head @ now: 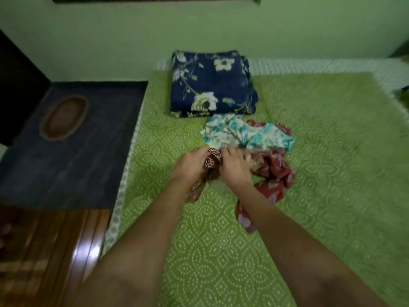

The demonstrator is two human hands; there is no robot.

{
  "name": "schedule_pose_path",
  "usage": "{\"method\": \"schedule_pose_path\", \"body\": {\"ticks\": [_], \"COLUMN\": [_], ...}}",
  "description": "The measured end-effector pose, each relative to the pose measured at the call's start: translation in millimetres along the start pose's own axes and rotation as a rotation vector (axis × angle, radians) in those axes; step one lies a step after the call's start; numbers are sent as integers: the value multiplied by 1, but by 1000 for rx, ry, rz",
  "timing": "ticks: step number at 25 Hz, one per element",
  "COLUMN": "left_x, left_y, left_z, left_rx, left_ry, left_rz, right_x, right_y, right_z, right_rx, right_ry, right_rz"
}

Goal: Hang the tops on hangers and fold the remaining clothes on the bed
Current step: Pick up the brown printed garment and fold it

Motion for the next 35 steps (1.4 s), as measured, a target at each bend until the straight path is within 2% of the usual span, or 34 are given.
{"method": "schedule_pose_path", "body": {"ticks": [3,6,8,10,12,13,14,15,16,17,18,19,20,22,24,26,27,29,30,32,33,34,35], "left_x": [-110,-200,-253,-292,-312,-309,-298,-280,-259,-243,-238,-242,-251,-268,-272,-268,-261,-245,-239,-232,-233,-236,-239], "left_y": [49,74,69,52,41,47,59,74,88,96,99,96,90,79,75,79,82,94,102,120,125,129,130], "left_z": [40,73,93,105,119,127,134,141,147,151,153,150,146,137,135,144,147,152,154,158,156,154,153], "left_rx": [133,177,162,92,10,14,46,90,109,128,123,73,13,-79,-98,-126,-136,-161,-178,-214,-217,-200,-179], "left_ry": [67,154,220,300,532,597,533,363,163,35,15,62,116,82,-124,-304,-373,-483,-509,-519,-497,-482,-491], "left_rz": [-189,-228,-232,-268,-297,-291,-293,-250,-131,47,258,454,553,440,214,208,307,574,724,1023,1136,1210,1277], "right_x": [-101,-168,-199,-225,-258,-278,-299,-320,-336,-347,-352,-353,-351,-342,-337,-343,-353,-376,-386,-395,-395,-390,-380], "right_y": [-2,2,3,1,-21,-40,-63,-88,-109,-124,-131,-128,-118,-88,-65,-62,-70,-96,-115,-157,-167,-161,-142], "right_z": [8,32,55,69,65,59,51,43,37,34,33,33,38,56,74,73,66,47,38,27,27,27,26], "right_rx": [182,355,400,396,294,222,150,79,10,-41,-76,-86,-73,2,124,215,242,236,164,-133,-263,-312,-272], "right_ry": [40,47,33,9,7,33,80,135,180,208,214,198,166,92,45,3,14,106,131,139,159,220,333], "right_rz": [99,28,-41,-77,-98,-110,-122,-135,-136,-121,-83,-18,59,212,378,449,408,78,-181,-691,-762,-743,-699]}}
Point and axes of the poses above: each hand's wrist, its own z-axis away from the middle knuckle, its own x-axis out of the palm, y = z × x, the point moved 3 cm from there along -z, towards the middle knuckle, and after that the axes turned 15 degrees about -x, right-handed, at the moved point
